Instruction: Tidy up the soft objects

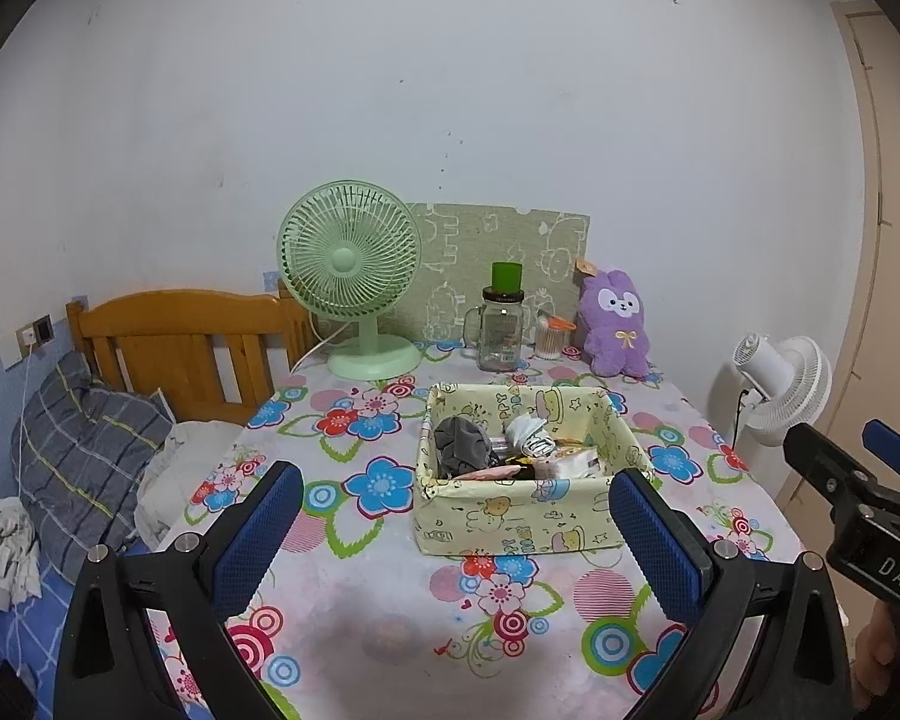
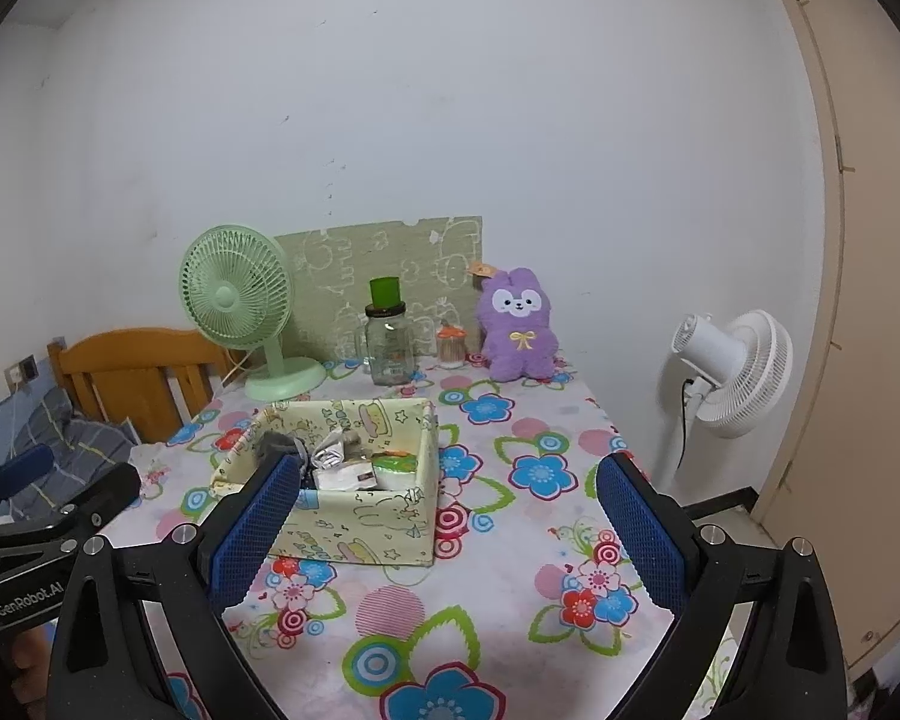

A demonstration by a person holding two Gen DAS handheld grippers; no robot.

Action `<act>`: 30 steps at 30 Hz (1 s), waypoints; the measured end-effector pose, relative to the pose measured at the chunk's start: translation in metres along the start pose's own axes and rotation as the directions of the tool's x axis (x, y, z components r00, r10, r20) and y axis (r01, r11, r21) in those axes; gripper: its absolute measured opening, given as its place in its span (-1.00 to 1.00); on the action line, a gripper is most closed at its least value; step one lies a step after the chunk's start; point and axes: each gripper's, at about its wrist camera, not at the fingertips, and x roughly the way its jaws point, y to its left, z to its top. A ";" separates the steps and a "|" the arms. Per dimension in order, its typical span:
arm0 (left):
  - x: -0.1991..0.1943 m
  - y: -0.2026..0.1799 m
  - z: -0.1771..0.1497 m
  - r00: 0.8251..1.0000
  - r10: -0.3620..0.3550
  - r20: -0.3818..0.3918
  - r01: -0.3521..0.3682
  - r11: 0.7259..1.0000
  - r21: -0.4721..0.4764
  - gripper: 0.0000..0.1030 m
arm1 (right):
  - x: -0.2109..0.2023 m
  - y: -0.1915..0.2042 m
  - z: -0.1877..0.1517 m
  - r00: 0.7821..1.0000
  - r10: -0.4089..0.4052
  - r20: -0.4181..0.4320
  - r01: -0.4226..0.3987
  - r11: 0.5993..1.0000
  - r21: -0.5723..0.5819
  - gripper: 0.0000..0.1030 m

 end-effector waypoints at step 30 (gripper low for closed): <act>0.005 -0.008 0.000 1.000 0.002 0.001 -0.002 1.000 0.028 0.99 | 0.007 0.003 -0.002 1.000 0.000 -0.011 0.000 1.000 -0.007 0.98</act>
